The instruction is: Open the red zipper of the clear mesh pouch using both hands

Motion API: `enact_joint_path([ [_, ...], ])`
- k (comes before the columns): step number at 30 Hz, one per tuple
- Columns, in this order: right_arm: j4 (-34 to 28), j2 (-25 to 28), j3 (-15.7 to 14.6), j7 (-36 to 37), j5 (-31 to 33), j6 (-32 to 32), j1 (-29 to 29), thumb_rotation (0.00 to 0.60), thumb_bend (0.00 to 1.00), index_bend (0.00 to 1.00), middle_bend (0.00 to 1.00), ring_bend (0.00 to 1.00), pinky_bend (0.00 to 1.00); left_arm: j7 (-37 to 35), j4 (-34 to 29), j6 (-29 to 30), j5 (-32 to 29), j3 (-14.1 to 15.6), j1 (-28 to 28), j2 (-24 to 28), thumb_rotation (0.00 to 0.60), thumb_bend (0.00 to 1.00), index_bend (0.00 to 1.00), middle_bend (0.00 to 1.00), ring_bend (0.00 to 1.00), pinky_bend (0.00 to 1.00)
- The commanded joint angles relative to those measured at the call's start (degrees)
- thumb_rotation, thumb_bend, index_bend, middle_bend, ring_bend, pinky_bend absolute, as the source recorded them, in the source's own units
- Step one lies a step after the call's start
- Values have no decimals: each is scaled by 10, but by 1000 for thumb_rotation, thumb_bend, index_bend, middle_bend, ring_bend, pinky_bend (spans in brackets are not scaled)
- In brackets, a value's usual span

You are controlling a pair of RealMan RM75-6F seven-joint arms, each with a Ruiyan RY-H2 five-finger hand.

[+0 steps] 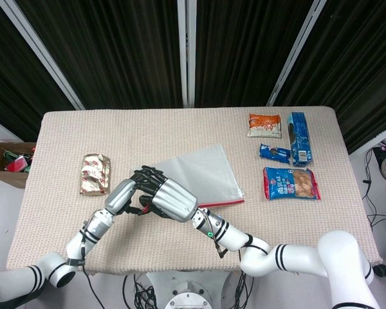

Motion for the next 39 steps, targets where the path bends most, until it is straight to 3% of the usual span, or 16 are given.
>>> enact_joint_path([
  [1,7,-4,1,6,-3,6,2,600,595,960,238,0,0,-12,1,-1,0,2,-2,0,600,293,538,150,77,108],
  [17,56,-31,-4,39,-24,37,10,600,595,961,238,0,0,-62,6,10,6,10,-9,1,600,297,541,150,77,108],
  [25,62,-35,-6,45,-25,43,10,600,595,961,239,0,0,-80,11,6,-2,11,-11,-3,600,334,622,200,93,110],
  [29,64,-35,-12,50,-27,50,5,600,595,960,239,0,0,-109,15,9,-4,13,-10,-5,600,378,646,219,103,111],
  [39,92,-41,-34,66,-38,84,-19,600,594,960,239,0,0,-185,24,22,5,22,-7,-5,600,380,648,219,103,112],
])
